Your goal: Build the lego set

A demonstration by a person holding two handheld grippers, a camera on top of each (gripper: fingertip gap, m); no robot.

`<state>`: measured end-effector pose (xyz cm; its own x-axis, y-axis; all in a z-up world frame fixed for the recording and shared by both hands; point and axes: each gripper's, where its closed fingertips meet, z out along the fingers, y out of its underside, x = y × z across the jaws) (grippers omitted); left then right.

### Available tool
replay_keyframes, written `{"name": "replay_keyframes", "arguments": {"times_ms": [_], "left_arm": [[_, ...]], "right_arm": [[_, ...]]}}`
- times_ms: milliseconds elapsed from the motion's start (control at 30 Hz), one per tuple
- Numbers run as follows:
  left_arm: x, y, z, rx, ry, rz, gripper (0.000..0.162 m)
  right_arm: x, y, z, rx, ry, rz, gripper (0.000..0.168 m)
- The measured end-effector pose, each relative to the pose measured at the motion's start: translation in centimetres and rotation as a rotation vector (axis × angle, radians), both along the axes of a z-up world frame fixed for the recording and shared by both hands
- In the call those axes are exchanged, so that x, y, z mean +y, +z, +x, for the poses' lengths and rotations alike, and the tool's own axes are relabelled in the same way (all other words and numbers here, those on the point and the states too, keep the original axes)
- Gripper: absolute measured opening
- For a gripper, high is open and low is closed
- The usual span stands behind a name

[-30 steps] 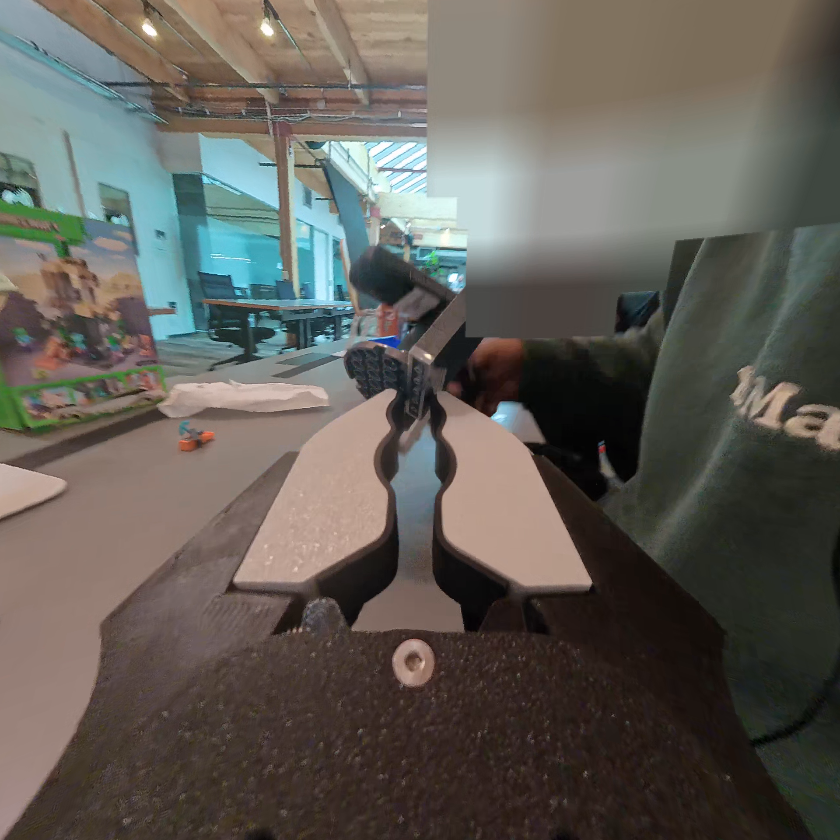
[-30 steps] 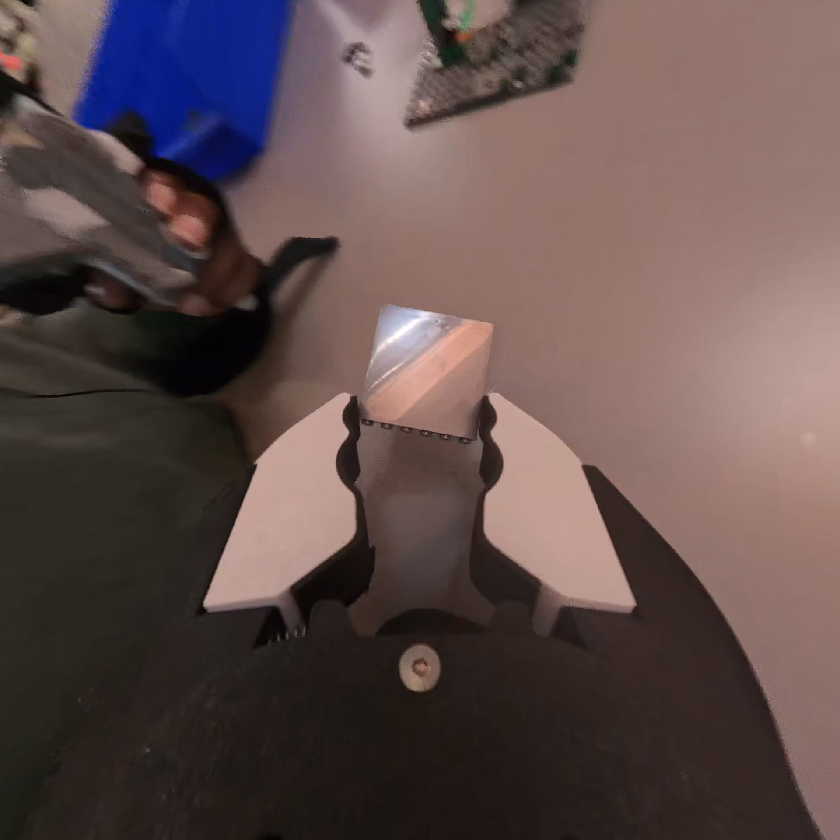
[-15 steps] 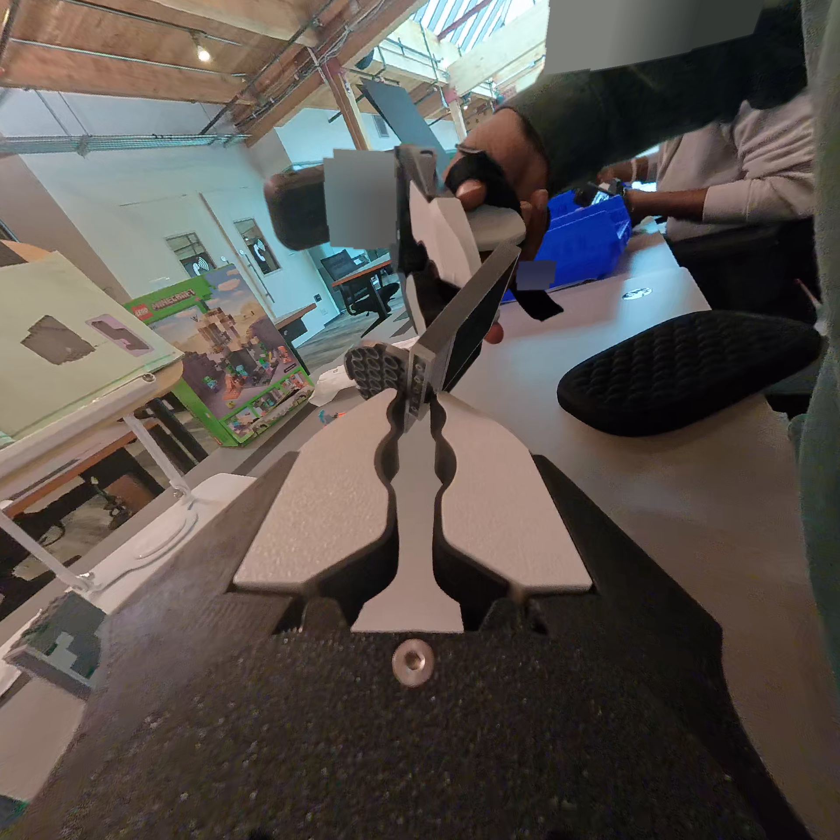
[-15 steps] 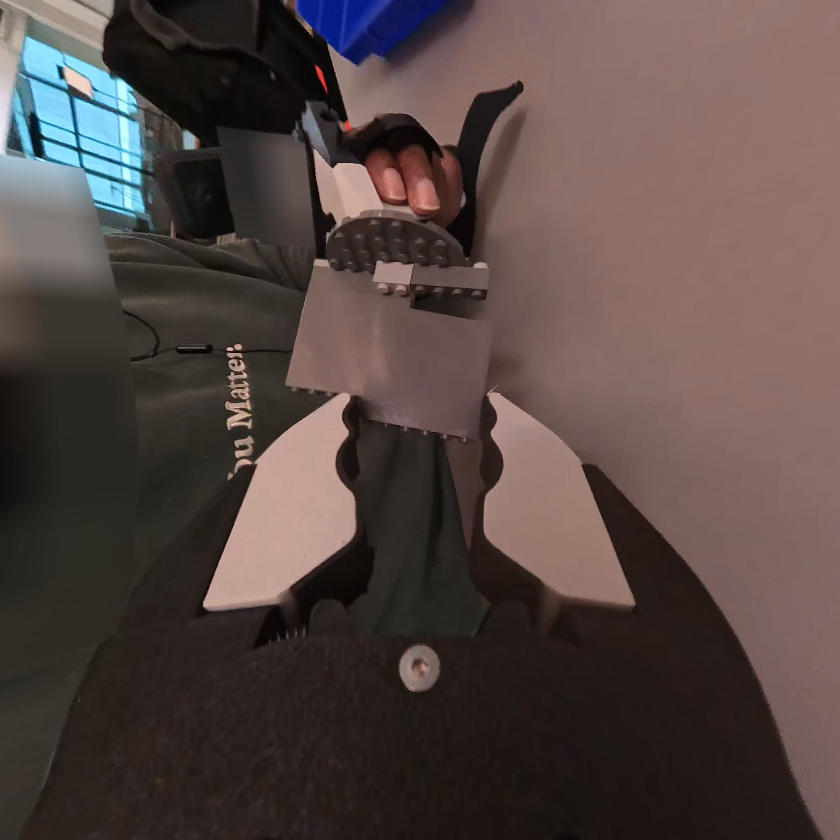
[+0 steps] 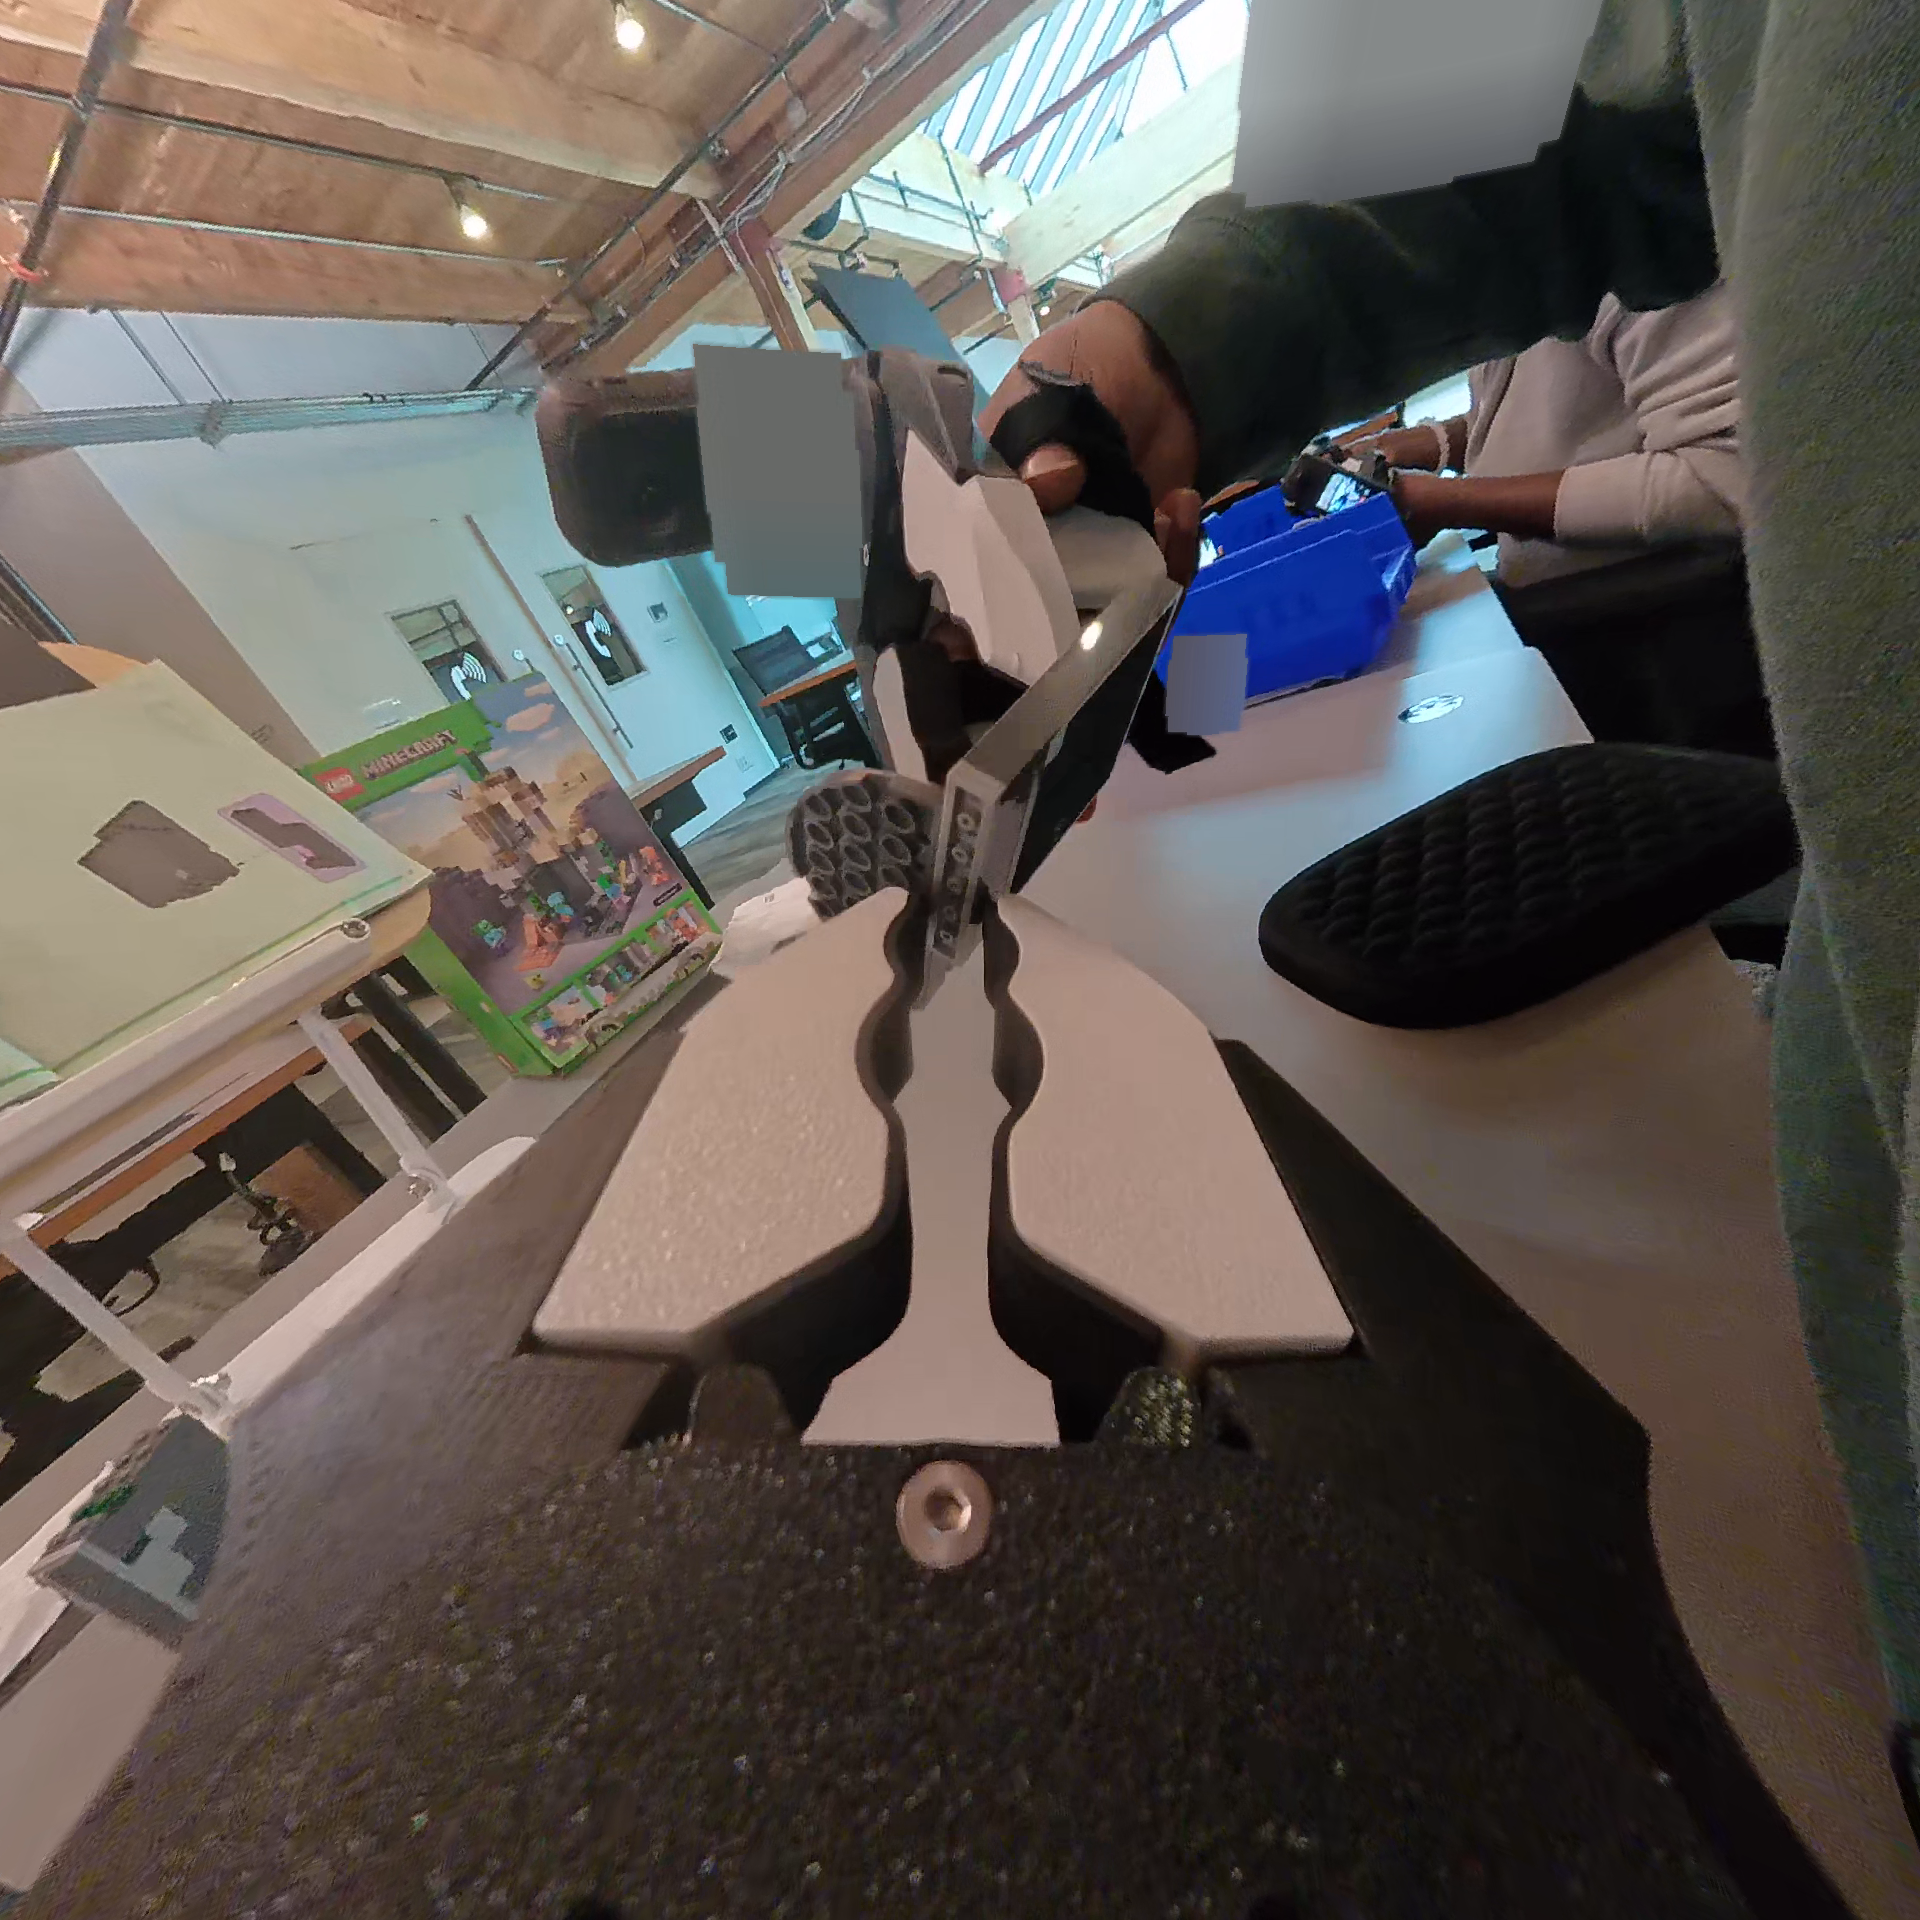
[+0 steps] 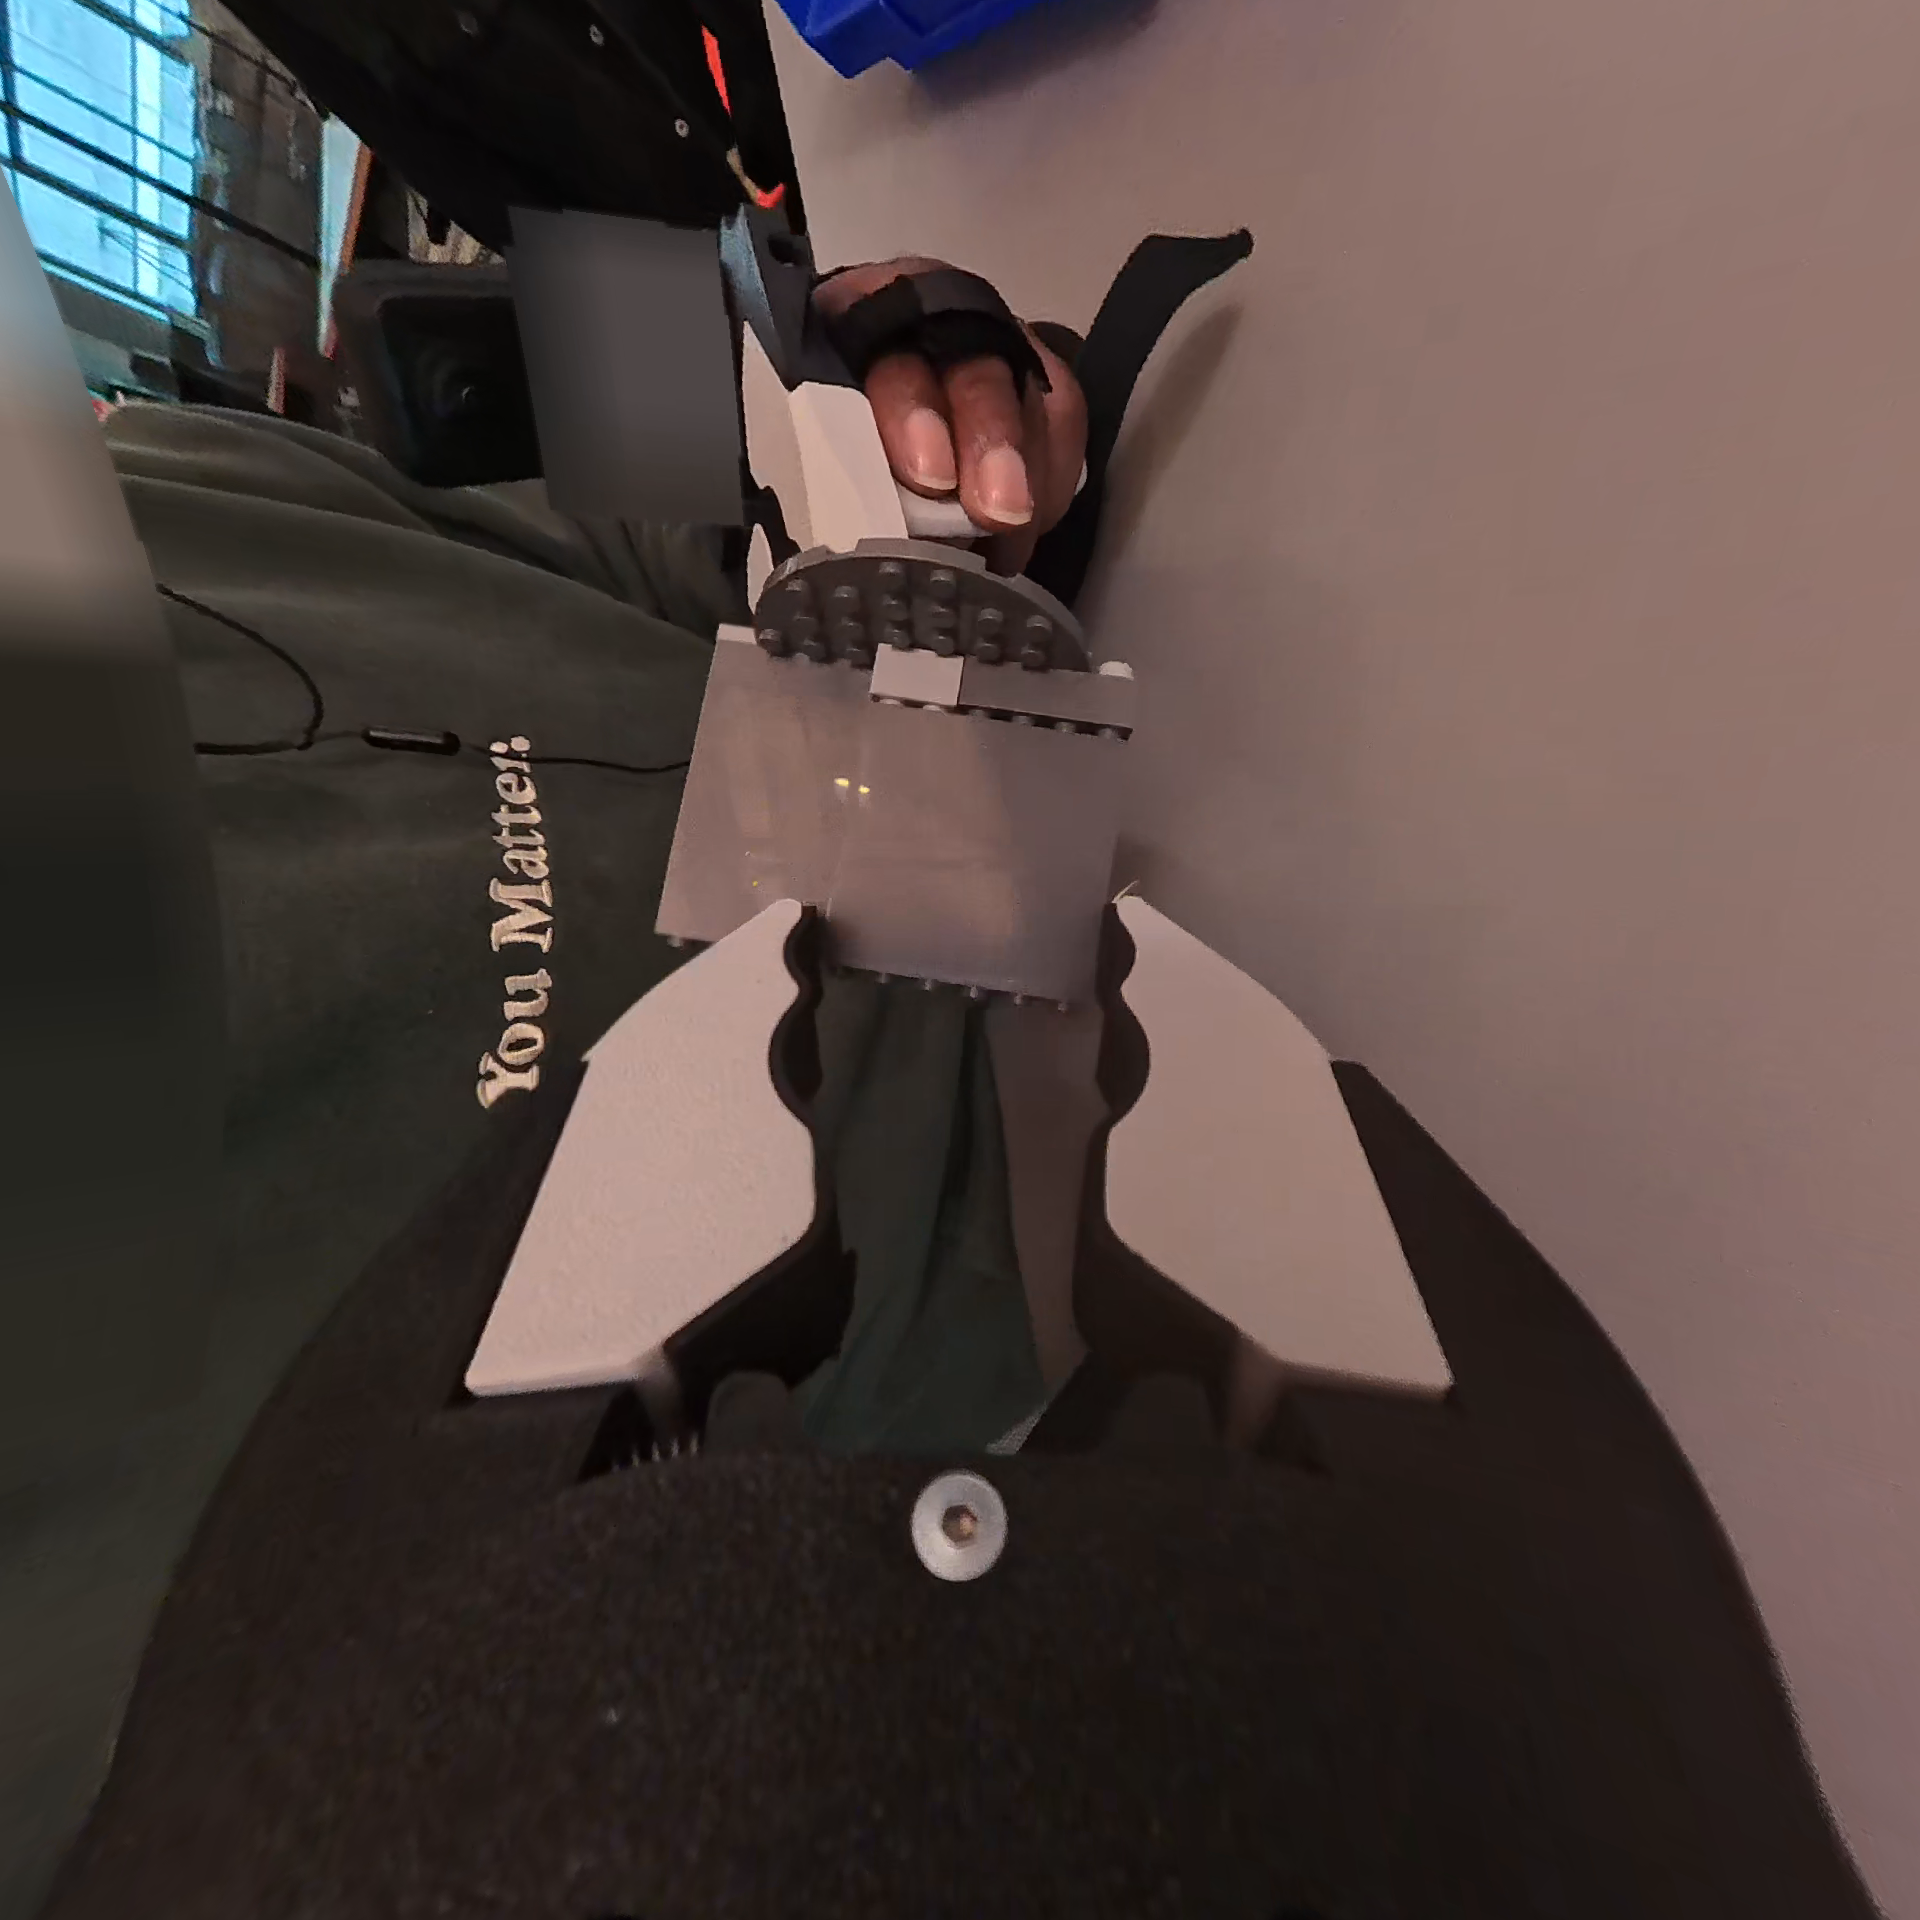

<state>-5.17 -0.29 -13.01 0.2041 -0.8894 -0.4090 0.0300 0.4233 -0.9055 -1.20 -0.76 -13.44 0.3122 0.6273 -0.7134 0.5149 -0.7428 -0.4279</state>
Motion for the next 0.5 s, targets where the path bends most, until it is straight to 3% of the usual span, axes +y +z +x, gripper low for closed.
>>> {"name": "replay_keyframes", "arguments": {"times_ms": [500], "left_arm": [[-3.3, 3.3, -0.8, -0.157, -0.143, 0.044, 0.011]], "right_arm": [[-2.5, 1.8, -1.2, 0.242, 0.127, 0.068, 0.05]]}}
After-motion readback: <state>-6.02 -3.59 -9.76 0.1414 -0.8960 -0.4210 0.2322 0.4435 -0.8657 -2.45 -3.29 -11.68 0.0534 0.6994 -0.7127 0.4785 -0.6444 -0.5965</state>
